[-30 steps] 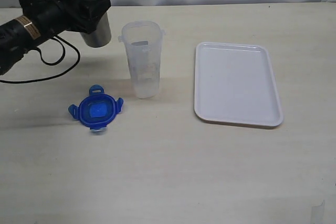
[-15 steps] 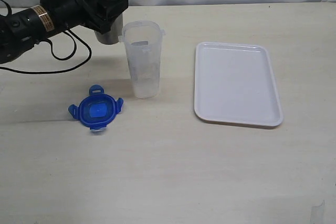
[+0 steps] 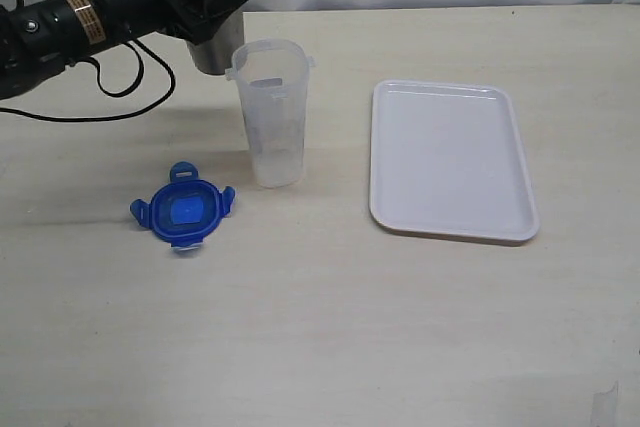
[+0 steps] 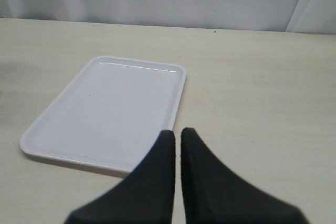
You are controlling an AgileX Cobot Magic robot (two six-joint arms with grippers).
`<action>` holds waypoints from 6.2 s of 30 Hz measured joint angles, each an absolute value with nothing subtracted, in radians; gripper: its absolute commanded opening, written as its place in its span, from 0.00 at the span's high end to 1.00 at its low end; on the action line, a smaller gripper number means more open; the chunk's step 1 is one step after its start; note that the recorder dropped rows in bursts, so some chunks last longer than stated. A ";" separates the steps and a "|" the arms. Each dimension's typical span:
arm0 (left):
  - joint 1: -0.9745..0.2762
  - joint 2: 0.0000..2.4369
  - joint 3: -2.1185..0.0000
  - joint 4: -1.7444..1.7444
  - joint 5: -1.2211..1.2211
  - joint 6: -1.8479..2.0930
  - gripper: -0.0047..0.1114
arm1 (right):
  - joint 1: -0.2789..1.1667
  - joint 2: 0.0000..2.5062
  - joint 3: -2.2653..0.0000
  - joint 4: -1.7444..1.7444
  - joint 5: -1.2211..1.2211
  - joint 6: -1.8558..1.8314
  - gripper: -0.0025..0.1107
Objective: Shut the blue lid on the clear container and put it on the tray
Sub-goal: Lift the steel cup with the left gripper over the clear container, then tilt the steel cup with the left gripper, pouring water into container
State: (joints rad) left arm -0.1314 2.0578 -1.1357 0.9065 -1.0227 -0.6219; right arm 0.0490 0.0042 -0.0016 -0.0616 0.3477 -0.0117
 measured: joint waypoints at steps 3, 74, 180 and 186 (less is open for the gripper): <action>-0.133 2.058 -1.147 0.930 -1.018 -0.651 0.96 | 0.049 0.004 -0.002 -0.062 0.348 -0.012 0.94; -0.163 2.058 -1.158 1.034 -0.971 -0.175 0.96 | 0.049 0.004 -0.002 -0.062 0.348 -0.012 0.94; -0.163 2.058 -1.158 0.967 -1.041 0.355 0.96 | 0.049 0.004 -0.002 -0.062 0.348 -0.012 0.94; -0.163 2.058 -1.158 0.967 -1.041 0.379 0.96 | 0.049 0.004 -0.002 -0.062 0.348 -0.012 0.94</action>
